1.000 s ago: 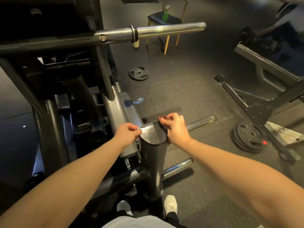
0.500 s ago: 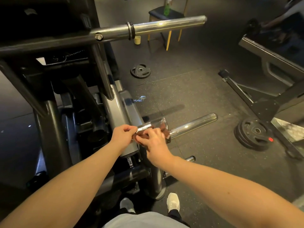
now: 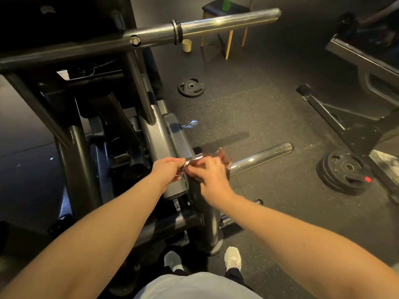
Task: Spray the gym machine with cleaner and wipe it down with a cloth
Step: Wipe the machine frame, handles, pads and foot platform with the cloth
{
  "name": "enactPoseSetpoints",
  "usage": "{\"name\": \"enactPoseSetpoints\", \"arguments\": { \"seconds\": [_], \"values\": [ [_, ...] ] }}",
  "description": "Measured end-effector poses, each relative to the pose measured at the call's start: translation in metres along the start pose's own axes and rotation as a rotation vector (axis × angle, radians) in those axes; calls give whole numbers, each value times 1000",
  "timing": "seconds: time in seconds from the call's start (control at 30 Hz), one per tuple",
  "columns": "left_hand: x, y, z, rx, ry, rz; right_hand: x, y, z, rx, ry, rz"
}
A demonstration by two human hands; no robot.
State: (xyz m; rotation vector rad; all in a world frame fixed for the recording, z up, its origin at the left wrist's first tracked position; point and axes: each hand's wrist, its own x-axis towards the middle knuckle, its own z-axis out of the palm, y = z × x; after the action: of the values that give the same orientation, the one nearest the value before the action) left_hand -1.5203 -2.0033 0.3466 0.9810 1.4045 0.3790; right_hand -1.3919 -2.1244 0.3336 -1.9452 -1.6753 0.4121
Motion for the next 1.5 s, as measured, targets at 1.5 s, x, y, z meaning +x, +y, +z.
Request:
{"name": "enactPoseSetpoints", "arguments": {
  "seconds": [1.5],
  "values": [
    [-148,-88,60,587,62,265,-104,55,-39,769,-375,229]
  ]
}}
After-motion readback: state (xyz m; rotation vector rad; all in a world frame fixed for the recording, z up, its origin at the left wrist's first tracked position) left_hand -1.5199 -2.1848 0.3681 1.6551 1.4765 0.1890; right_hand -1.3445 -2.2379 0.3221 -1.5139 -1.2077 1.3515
